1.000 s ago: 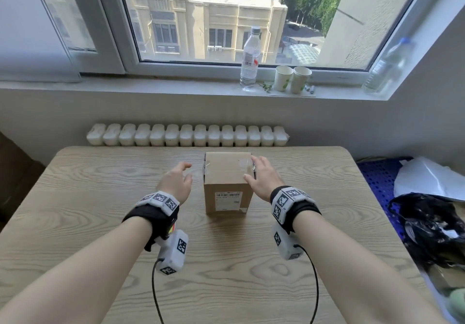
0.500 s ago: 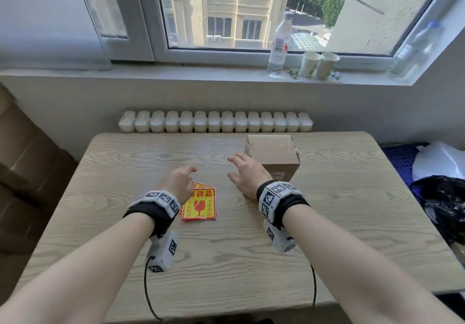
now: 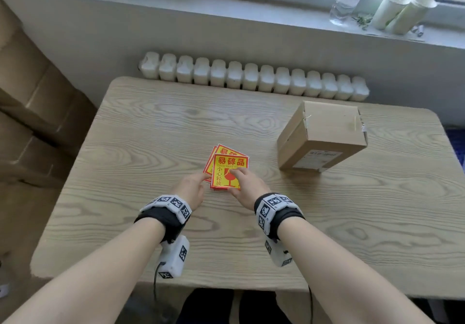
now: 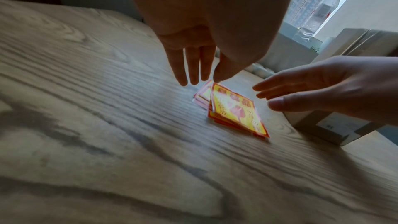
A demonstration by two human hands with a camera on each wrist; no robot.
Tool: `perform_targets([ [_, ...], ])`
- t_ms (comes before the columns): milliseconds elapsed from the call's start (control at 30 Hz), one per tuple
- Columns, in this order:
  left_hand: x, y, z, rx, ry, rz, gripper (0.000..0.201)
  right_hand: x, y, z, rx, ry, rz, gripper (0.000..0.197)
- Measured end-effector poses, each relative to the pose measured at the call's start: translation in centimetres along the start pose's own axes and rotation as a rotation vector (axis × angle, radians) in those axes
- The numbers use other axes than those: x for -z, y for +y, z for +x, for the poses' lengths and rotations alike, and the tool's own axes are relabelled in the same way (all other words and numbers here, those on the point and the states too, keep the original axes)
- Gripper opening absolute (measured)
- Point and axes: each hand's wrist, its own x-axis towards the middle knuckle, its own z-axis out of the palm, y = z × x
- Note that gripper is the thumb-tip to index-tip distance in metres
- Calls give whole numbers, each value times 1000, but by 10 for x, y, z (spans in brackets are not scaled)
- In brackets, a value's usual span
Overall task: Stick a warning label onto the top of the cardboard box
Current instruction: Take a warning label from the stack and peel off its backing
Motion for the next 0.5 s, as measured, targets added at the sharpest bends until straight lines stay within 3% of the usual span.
perform_targets([
  [500, -26, -18, 22, 101, -60, -242, 29, -34, 2, 31, 29, -21, -74, 68],
])
